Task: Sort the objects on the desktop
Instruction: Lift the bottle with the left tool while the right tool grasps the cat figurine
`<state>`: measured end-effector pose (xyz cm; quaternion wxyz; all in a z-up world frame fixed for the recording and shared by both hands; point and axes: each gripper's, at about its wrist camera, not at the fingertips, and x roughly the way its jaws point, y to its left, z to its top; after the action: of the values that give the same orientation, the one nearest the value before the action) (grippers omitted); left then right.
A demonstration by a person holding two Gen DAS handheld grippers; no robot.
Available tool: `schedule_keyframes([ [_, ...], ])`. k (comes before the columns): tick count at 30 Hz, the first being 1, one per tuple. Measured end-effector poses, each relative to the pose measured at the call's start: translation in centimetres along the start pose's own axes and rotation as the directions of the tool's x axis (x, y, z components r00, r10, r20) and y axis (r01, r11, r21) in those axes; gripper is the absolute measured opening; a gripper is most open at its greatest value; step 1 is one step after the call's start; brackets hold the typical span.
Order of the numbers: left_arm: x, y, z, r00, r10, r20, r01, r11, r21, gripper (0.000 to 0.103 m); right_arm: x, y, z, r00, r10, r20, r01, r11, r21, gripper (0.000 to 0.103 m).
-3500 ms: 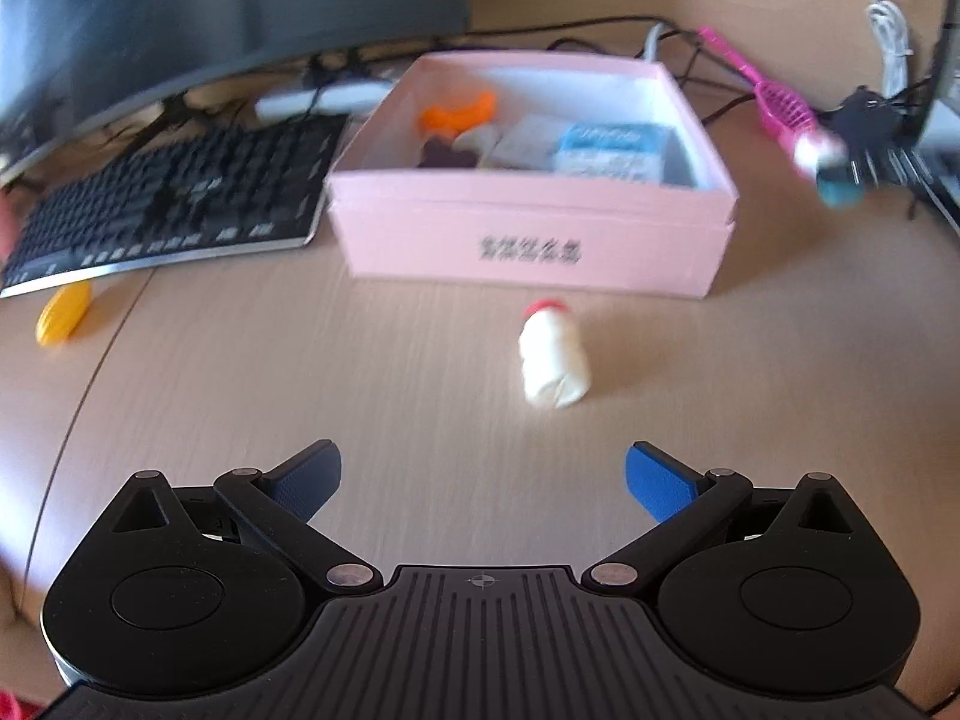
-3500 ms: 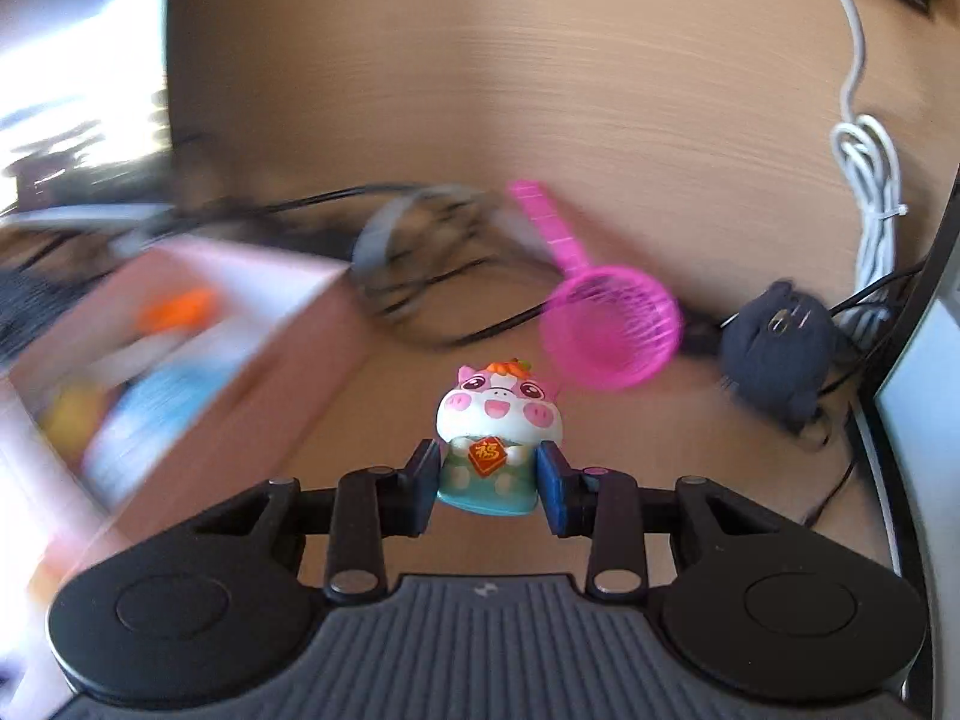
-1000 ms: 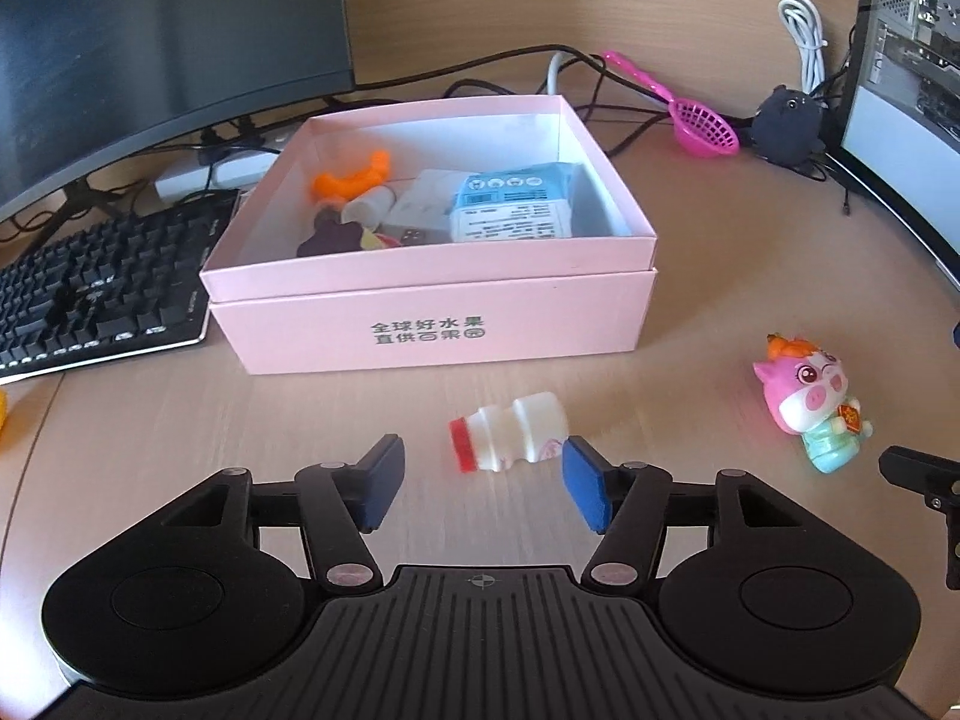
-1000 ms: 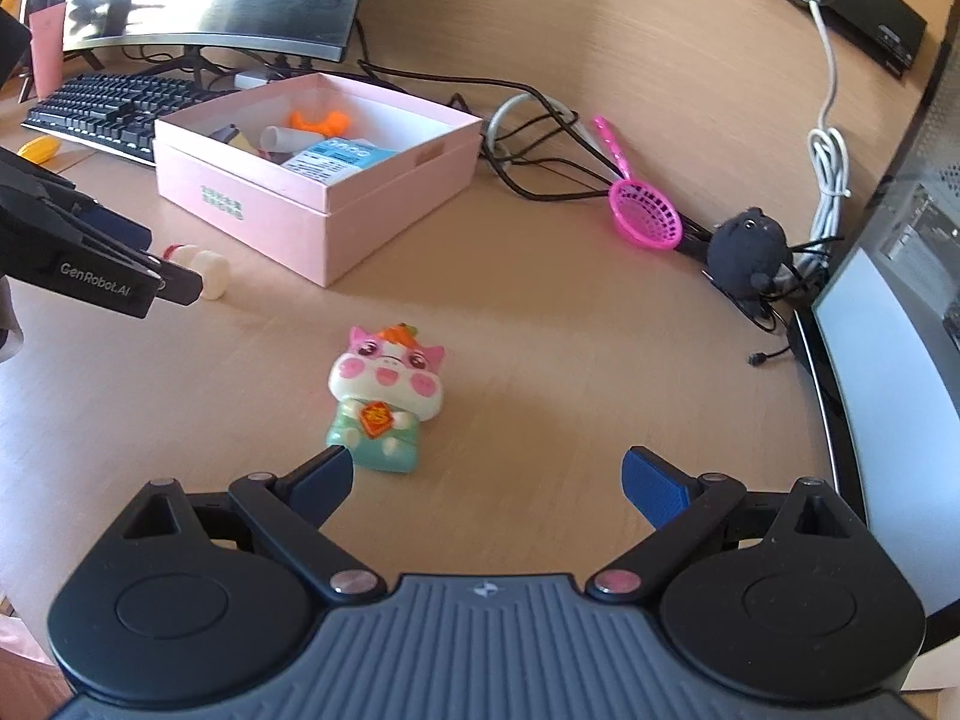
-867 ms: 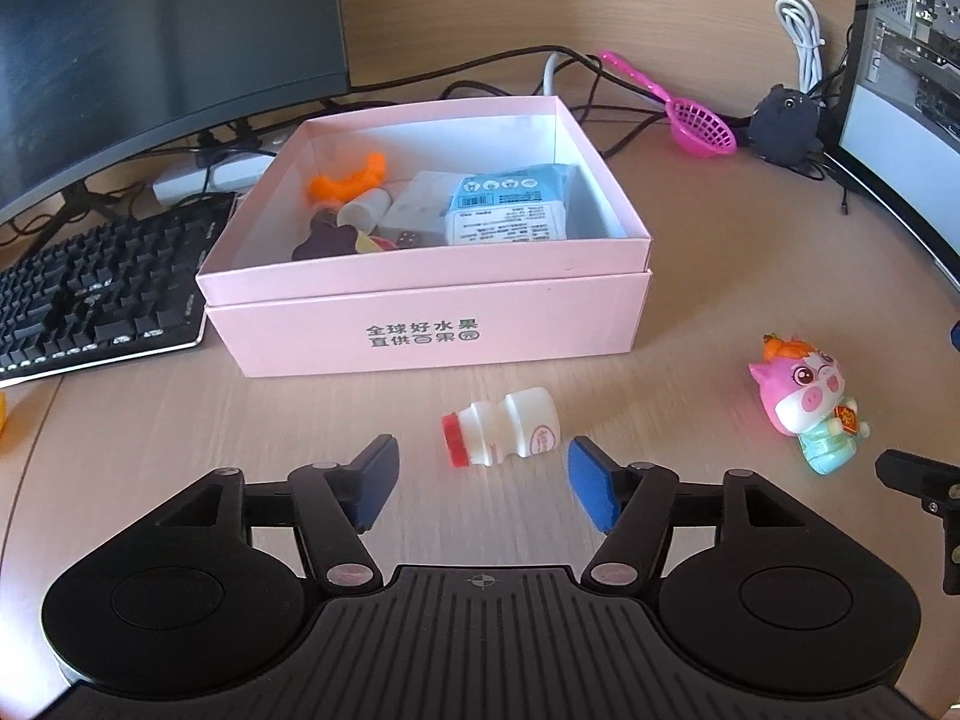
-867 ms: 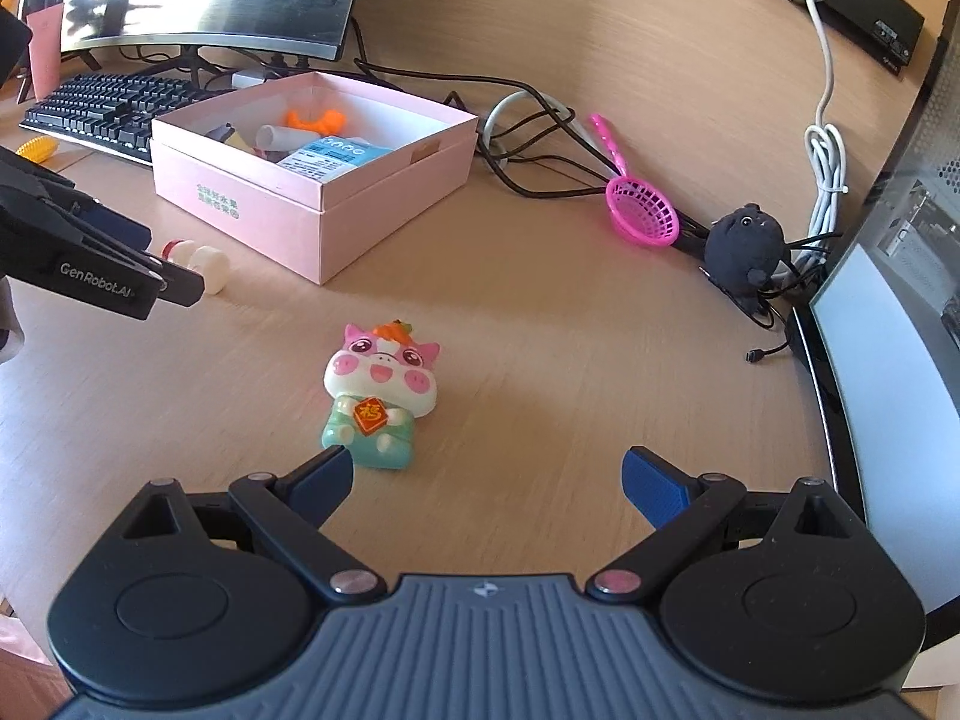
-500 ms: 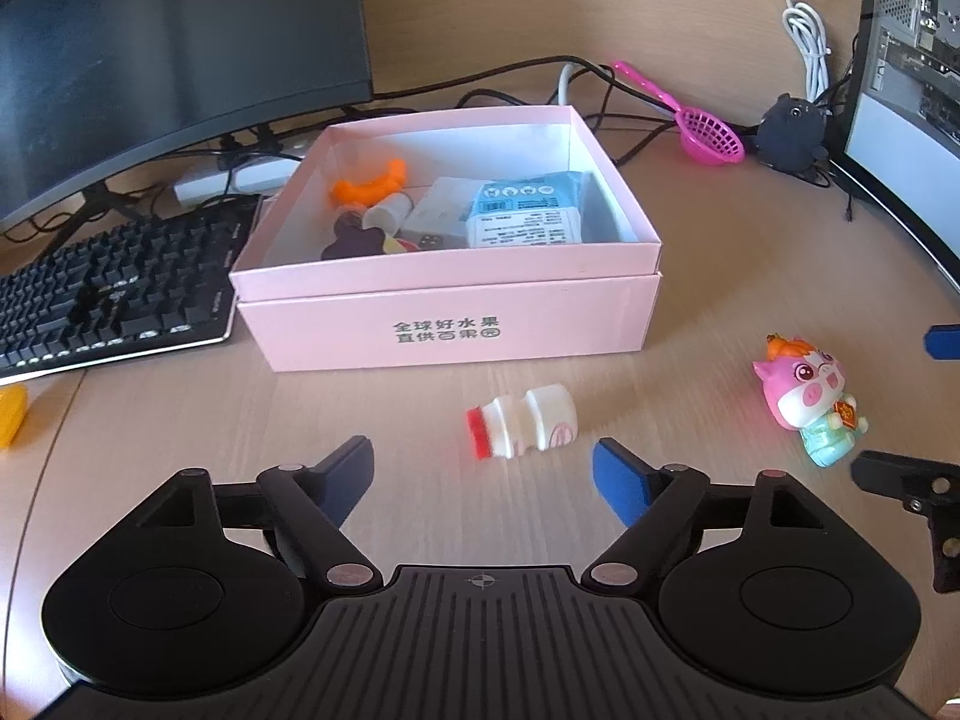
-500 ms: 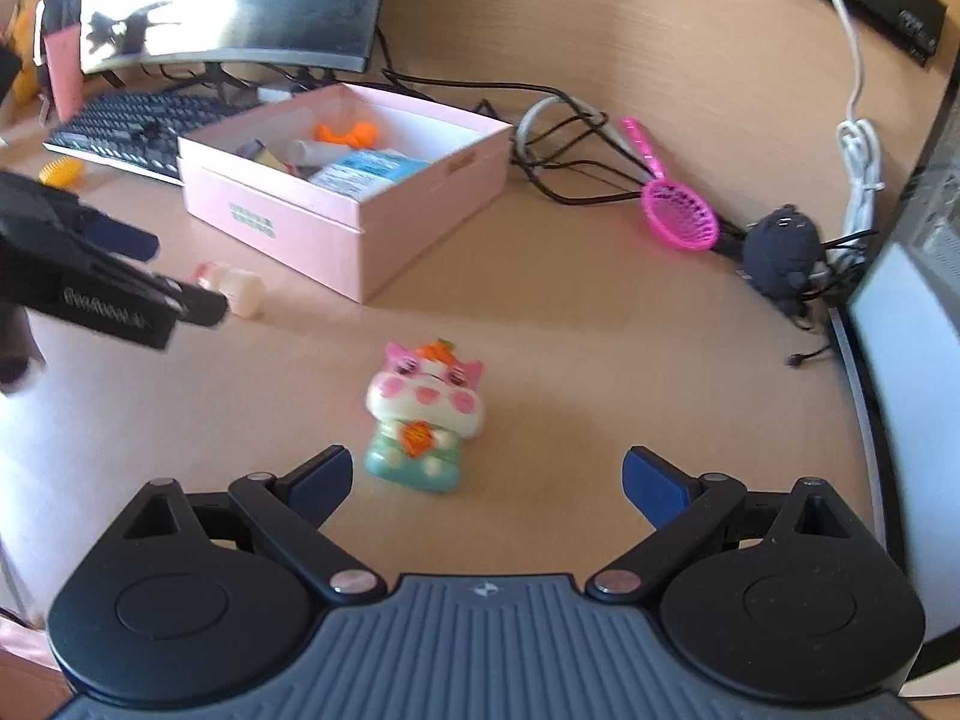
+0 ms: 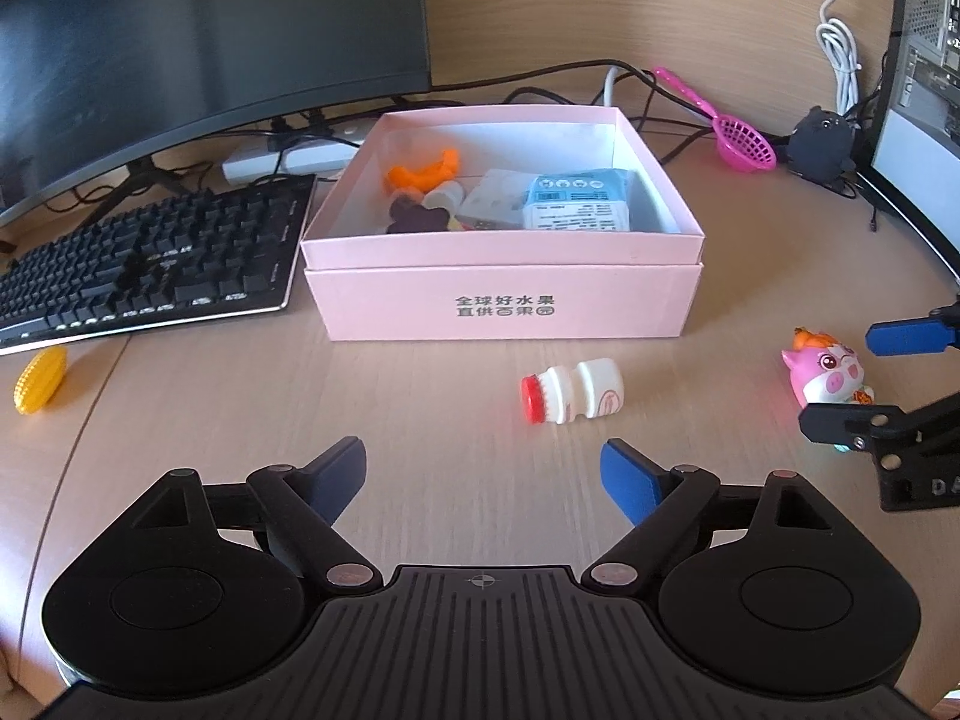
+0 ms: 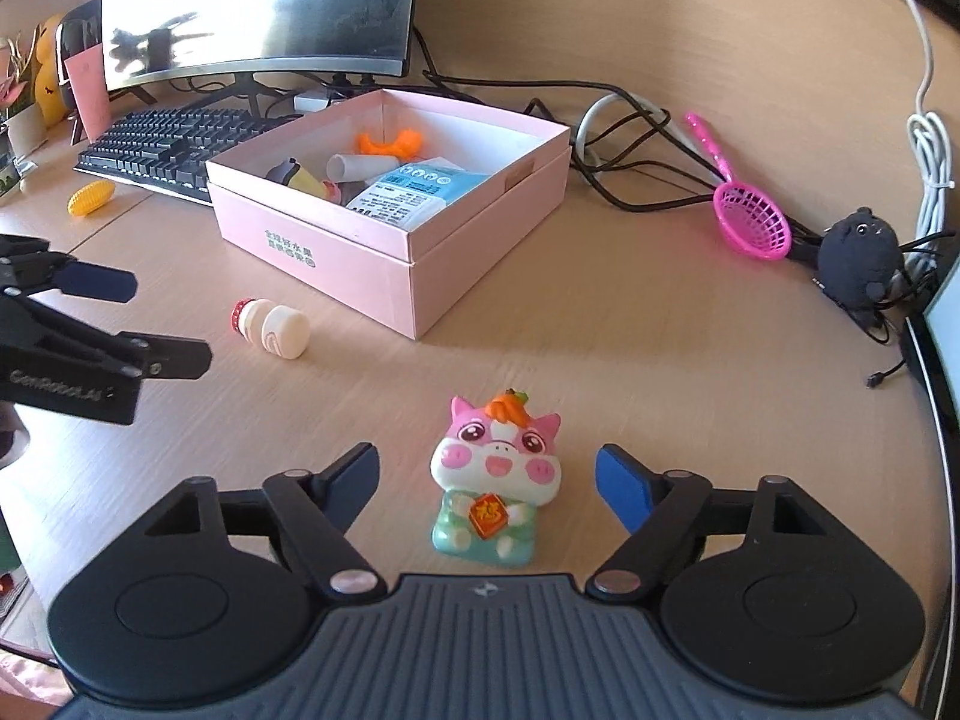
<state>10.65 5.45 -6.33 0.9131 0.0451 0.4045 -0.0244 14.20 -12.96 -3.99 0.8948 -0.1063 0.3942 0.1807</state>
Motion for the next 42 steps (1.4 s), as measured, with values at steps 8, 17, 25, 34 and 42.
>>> schedule_keyframes([
  [8,-0.1,-0.1,-0.1,1.000,-0.003,-0.003,0.003,1.000,-0.001,0.090,1.6,-0.6,0.3,0.999,0.011,-0.033,-0.011,1.000,0.016,0.049],
  [17,1.4,-2.4,0.8,0.999,-0.037,0.011,0.037,0.999,0.017,0.087,-1.3,-0.9,0.1,1.000,0.015,0.007,-0.016,1.000,0.012,0.048],
  [25,3.5,-3.5,2.2,0.999,-0.053,-0.009,0.053,0.998,0.028,0.074,-3.6,-1.7,-0.5,1.000,0.008,0.024,-0.008,1.000,0.017,0.048],
  [34,3.8,-4.0,2.3,0.998,-0.052,-0.022,0.053,0.998,0.035,0.049,-4.3,-1.6,-1.1,1.000,0.022,0.015,-0.022,1.000,0.006,0.048],
  [42,-1.2,-3.9,-0.6,0.996,-0.087,-0.011,0.087,0.992,0.095,0.049,-5.7,0.5,-0.2,0.992,0.122,0.012,-0.121,0.989,-0.084,0.048],
])
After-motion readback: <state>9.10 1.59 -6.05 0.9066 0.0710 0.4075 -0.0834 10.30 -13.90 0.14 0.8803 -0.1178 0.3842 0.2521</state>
